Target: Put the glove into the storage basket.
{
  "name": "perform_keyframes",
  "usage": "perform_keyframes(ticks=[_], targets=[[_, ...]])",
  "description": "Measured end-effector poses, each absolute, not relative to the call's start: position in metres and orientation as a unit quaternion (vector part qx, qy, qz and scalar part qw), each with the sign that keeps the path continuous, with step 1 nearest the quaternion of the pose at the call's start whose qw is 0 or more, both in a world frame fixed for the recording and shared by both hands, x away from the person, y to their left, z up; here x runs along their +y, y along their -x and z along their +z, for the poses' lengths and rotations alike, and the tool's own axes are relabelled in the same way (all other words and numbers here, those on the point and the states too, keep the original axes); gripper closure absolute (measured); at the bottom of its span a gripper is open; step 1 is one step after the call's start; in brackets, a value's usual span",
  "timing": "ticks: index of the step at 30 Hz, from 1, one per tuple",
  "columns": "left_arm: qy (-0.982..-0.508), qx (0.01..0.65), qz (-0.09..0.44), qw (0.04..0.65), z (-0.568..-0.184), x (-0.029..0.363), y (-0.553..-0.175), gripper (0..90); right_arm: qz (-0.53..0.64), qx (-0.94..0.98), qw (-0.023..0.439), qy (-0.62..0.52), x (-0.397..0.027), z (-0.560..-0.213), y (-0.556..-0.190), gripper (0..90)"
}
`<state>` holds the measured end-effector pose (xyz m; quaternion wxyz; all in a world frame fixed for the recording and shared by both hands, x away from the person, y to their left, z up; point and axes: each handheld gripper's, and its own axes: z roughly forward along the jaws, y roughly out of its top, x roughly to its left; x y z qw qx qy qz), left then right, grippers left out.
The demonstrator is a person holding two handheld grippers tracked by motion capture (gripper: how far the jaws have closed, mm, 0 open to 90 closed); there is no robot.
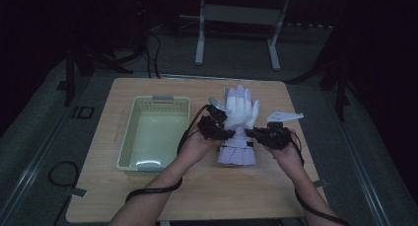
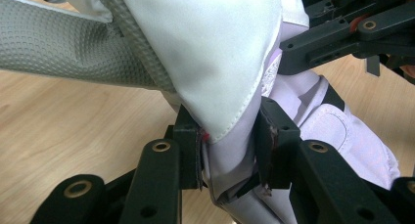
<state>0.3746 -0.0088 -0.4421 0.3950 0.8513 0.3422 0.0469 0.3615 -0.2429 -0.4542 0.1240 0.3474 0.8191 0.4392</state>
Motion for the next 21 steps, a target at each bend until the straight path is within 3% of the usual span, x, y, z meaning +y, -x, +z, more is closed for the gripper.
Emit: perform_keyframes(ticks=[21], targets=[[-0.85, 0.34, 0.072, 0.395, -0.397, 0.061, -0.376, 67.0, 0.461, 0.822, 0.134, -0.306, -0.178, -0.415, -0.37, 82.0]])
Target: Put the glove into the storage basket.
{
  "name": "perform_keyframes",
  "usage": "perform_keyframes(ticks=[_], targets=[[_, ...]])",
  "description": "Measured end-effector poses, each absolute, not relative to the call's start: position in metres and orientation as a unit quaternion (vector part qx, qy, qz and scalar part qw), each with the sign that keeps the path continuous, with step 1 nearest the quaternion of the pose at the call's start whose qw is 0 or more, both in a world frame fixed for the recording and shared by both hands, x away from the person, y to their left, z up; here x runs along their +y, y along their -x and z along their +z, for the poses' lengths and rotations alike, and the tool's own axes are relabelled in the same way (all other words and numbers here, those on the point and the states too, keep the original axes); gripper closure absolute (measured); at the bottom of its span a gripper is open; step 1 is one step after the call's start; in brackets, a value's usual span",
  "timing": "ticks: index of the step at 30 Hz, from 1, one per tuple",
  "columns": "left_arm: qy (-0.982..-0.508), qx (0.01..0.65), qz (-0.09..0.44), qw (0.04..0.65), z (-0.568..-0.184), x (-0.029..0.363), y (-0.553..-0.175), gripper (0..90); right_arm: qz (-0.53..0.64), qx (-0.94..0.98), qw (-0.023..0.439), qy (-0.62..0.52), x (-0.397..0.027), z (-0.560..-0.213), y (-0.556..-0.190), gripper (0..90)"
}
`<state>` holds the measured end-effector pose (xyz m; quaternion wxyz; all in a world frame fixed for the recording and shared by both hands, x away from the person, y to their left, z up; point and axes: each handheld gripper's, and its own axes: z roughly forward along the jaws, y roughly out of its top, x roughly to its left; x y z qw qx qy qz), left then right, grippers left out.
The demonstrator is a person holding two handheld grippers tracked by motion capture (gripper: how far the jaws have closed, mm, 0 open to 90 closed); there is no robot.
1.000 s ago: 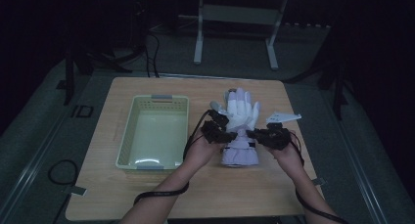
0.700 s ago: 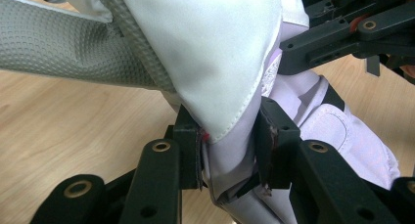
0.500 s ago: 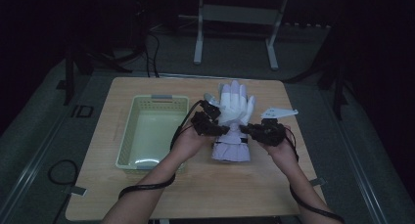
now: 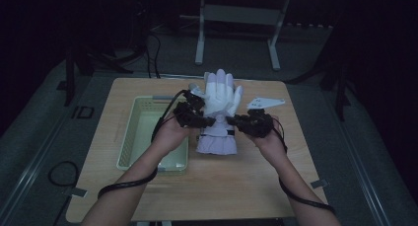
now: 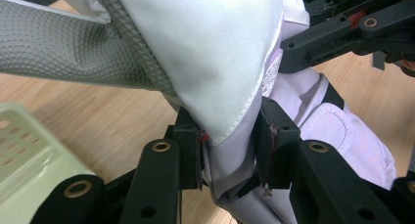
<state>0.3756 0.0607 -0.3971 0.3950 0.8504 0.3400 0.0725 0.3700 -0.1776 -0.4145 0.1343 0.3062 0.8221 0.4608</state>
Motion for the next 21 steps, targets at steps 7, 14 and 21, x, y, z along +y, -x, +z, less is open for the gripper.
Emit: perform_keyframes(ticks=[7, 14, 21], targets=[[-0.849, 0.342, 0.086, 0.393, -0.387, 0.093, -0.373, 67.0, 0.472, 0.821, 0.136, -0.292, -0.148, -0.407, -0.372, 82.0], [-0.85, 0.347, 0.087, 0.386, -0.385, 0.133, -0.371, 67.0, 0.481, 0.823, 0.118, -0.279, -0.112, -0.407, -0.377, 82.0], [-0.848, 0.368, 0.084, 0.373, -0.393, 0.173, -0.366, 67.1, 0.484, 0.826, 0.1, -0.27, -0.07, -0.416, -0.379, 81.9]])
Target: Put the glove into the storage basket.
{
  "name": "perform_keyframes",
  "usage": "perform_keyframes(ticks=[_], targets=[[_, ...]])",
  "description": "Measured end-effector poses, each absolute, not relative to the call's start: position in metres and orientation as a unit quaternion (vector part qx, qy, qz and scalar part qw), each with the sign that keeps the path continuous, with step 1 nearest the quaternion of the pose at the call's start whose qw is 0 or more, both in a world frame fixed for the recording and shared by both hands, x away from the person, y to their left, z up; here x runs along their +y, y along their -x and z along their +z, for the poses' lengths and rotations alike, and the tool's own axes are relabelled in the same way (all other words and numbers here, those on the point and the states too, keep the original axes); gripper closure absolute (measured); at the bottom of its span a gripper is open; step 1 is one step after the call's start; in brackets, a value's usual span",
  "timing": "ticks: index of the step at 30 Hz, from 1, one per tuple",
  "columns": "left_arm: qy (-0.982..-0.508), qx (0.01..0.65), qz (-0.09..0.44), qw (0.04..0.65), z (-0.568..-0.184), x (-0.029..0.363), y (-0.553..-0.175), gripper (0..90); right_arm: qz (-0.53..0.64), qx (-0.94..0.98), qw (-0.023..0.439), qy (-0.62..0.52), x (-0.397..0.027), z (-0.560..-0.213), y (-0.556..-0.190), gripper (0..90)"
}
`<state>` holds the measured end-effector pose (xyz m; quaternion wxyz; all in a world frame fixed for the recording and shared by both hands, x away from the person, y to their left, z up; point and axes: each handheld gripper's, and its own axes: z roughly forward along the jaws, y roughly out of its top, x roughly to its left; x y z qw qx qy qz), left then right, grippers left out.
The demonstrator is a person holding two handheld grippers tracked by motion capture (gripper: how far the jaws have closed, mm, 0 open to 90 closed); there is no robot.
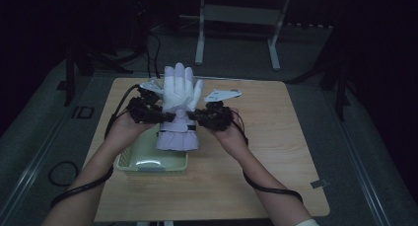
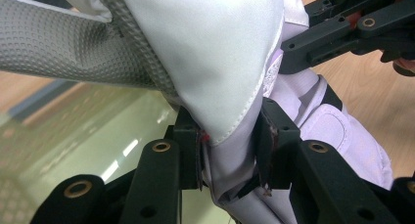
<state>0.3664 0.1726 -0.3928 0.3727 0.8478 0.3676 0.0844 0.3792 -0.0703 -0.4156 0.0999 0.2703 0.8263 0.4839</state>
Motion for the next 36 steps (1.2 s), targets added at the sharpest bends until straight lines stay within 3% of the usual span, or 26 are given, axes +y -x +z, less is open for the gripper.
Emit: perform_keyframes(ticks=[10, 24, 36], targets=[[-0.846, 0.394, 0.068, 0.354, -0.432, 0.212, -0.37, 67.1, 0.463, 0.84, 0.073, -0.274, -0.022, -0.452, -0.387, 81.9], [-0.838, 0.431, -0.004, 0.335, -0.495, 0.221, -0.377, 66.9, 0.409, 0.86, 0.042, -0.302, -0.008, -0.504, -0.388, 81.4], [-0.842, 0.45, -0.031, 0.297, -0.513, 0.219, -0.387, 65.5, 0.362, 0.882, 0.071, -0.295, 0.005, -0.51, -0.384, 78.7]])
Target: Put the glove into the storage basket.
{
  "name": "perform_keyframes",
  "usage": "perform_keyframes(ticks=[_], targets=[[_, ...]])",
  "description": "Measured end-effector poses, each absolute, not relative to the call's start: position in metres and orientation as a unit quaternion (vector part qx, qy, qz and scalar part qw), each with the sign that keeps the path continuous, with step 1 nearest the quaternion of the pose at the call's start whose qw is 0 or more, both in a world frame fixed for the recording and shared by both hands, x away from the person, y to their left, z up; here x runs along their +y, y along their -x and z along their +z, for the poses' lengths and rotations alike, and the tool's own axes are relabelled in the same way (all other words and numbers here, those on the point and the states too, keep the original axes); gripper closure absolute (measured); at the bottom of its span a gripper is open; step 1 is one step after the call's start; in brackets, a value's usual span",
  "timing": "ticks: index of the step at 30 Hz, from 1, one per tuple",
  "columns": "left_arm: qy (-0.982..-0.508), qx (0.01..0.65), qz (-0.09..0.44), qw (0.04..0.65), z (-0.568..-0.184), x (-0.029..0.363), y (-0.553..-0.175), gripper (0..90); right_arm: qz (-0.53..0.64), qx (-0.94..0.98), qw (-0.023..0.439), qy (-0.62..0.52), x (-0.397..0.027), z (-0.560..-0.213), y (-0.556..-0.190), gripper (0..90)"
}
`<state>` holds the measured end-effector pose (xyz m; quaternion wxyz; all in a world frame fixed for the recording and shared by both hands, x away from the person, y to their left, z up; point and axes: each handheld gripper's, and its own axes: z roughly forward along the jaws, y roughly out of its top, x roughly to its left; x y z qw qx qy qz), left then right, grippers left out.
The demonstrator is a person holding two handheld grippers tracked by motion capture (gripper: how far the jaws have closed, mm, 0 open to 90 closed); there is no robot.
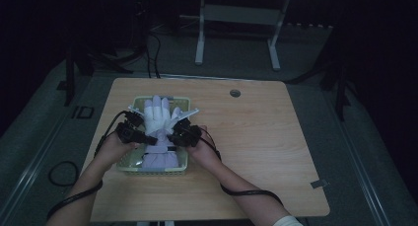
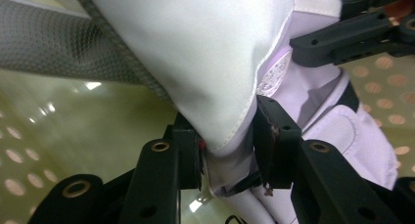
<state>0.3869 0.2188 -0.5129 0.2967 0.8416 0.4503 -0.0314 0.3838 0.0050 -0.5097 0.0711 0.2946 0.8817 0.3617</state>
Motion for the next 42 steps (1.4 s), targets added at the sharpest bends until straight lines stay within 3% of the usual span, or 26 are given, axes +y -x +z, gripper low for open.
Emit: perform_keyframes(ticks=[8, 12, 14, 15, 16, 17, 18, 21, 22, 33, 42], targets=[[-0.845, 0.475, -0.024, 0.244, -0.52, 0.202, -0.399, 64.8, 0.359, 0.882, 0.074, -0.298, -0.001, -0.511, -0.392, 52.7], [-0.85, 0.482, 0.003, 0.213, -0.521, 0.193, -0.402, 56.2, 0.392, 0.869, 0.068, -0.293, -0.008, -0.509, -0.394, 40.3], [-0.852, 0.48, 0.019, 0.21, -0.52, 0.192, -0.401, 42.3, 0.407, 0.863, 0.064, -0.292, -0.011, -0.507, -0.394, 36.0], [-0.85, 0.48, 0.049, 0.211, -0.519, 0.191, -0.399, 42.3, 0.417, 0.86, 0.057, -0.288, -0.013, -0.504, -0.394, 32.7], [-0.849, 0.48, 0.06, 0.212, -0.519, 0.191, -0.398, 25.0, 0.428, 0.858, 0.051, -0.278, -0.017, -0.499, -0.394, 26.6], [-0.847, 0.482, 0.074, 0.213, -0.518, 0.191, -0.396, 18.7, 0.433, 0.858, 0.052, -0.271, -0.018, -0.498, -0.394, 25.3], [-0.845, 0.479, 0.081, 0.223, -0.516, 0.193, -0.394, 13.5, 0.437, 0.857, 0.048, -0.268, -0.02, -0.496, -0.393, 23.9], [-0.838, 0.475, 0.084, 0.257, -0.514, 0.197, -0.39, 8.8, 0.449, 0.854, 0.042, -0.258, -0.022, -0.493, -0.393, 19.2], [-0.834, 0.475, 0.085, 0.267, -0.512, 0.197, -0.388, 0.8, 0.454, 0.853, 0.041, -0.254, -0.025, -0.491, -0.393, 18.3], [-0.812, 0.469, 0.121, 0.326, -0.494, 0.204, -0.368, 0.8, 0.462, 0.852, 0.032, -0.243, -0.039, -0.49, -0.394, 16.9], [-0.802, 0.453, 0.12, 0.371, -0.486, 0.193, -0.355, 0.9, 0.465, 0.851, 0.03, -0.243, -0.051, -0.489, -0.395, 16.7]])
